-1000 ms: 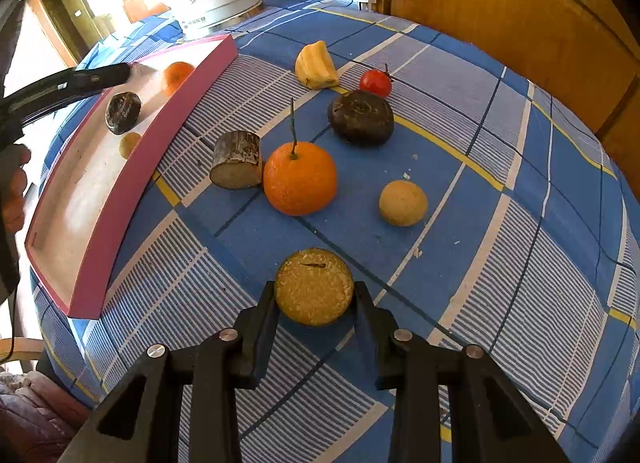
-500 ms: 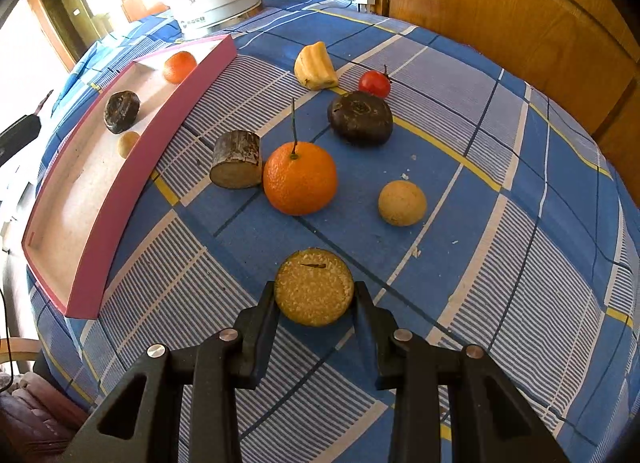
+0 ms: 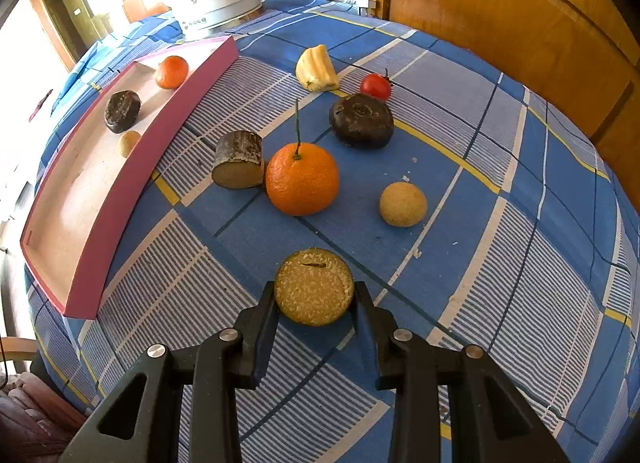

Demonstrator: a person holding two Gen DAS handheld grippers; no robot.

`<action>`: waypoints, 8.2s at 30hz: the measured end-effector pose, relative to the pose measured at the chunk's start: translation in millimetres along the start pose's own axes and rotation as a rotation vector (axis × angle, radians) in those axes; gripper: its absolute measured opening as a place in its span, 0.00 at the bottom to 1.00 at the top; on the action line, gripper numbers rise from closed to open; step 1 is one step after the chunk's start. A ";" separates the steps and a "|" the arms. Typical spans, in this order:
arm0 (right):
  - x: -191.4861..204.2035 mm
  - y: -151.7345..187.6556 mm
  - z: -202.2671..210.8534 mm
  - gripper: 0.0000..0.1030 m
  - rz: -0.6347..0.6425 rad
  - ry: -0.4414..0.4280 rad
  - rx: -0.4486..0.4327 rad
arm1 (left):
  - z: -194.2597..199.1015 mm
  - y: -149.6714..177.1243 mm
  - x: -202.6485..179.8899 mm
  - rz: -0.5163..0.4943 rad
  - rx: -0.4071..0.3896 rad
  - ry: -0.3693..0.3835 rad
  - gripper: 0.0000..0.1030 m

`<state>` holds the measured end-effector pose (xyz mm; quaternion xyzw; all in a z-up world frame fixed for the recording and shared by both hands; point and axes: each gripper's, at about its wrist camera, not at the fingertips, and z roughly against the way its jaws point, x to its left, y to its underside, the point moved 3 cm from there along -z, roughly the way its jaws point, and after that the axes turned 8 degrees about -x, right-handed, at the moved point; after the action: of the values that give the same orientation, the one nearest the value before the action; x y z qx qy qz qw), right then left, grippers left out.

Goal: Organize fruits
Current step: 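Carry the round cork disc into the tray and release it with the right gripper, then withdraw both grippers from the tray toward the remaining fruits, then reach the left gripper to the yellow pepper piece and close on it, then carry the yellow pepper over the tray with left while right reaches the brown ball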

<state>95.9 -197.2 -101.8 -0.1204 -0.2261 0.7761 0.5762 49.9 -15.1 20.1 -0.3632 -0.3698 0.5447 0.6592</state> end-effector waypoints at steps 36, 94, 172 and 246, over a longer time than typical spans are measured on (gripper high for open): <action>142.2 -65.7 0.4 0.35 0.105 -0.298 -0.089 | 28.6 2.5 39.8 0.066 -0.047 -0.060 0.70; -46.3 -28.4 63.4 0.53 -0.141 0.076 -0.213 | 0.9 19.8 14.5 0.010 0.076 0.000 0.71; -93.9 -17.2 46.9 0.53 -0.315 0.188 -0.113 | -178.5 -46.7 -88.1 0.102 0.294 0.371 0.27; -50.9 -5.2 4.7 0.26 -0.181 0.064 -0.005 | -61.2 69.4 -119.8 0.029 0.326 0.518 0.27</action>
<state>113.8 -245.4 -98.9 -0.1256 -0.2196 0.7161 0.6505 56.8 -128.1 -80.4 -0.3847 -0.0920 0.4957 0.7732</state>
